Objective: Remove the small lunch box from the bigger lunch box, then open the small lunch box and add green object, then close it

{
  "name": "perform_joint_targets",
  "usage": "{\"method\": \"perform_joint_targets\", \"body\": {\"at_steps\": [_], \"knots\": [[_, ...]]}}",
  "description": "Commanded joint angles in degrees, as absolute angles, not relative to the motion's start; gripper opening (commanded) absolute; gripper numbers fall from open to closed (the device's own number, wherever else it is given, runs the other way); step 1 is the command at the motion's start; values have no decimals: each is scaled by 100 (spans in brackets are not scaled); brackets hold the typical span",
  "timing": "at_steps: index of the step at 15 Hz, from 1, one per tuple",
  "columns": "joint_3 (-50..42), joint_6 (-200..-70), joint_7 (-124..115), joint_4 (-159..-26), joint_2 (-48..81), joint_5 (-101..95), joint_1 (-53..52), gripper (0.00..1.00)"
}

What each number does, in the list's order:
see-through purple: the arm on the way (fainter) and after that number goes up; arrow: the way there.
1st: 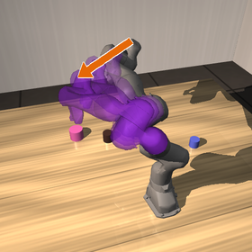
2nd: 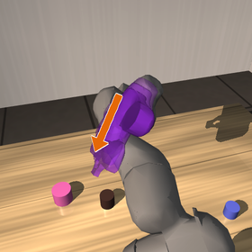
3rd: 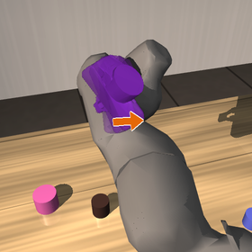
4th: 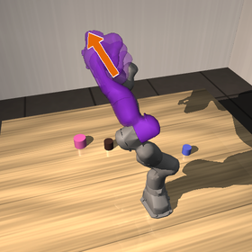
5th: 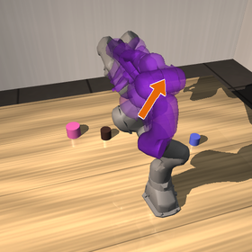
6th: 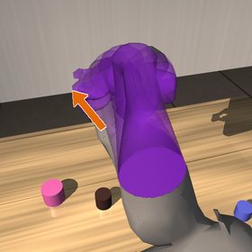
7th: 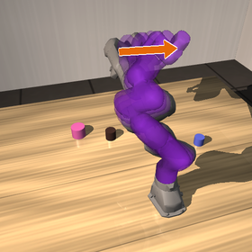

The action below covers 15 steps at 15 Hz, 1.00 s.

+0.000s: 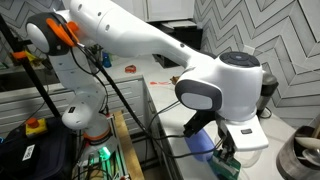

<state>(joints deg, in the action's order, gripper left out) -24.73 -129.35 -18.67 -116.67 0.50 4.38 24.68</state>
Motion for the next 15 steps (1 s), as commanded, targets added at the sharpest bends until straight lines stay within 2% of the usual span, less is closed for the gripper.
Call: {"method": "perform_joint_targets", "body": {"at_steps": [1, 9, 10, 15], "knots": [[-2498, -12765, -2138, -11375, 487, 536, 2492, 0], [-2463, -12399, -2570, -10880, 1188, 486, 2423, 0], [-2462, -12351, -2603, -10821, 1247, 474, 2419, 19], [-2482, -12202, -2714, -10650, 1322, 431, 2407, 55]]}}
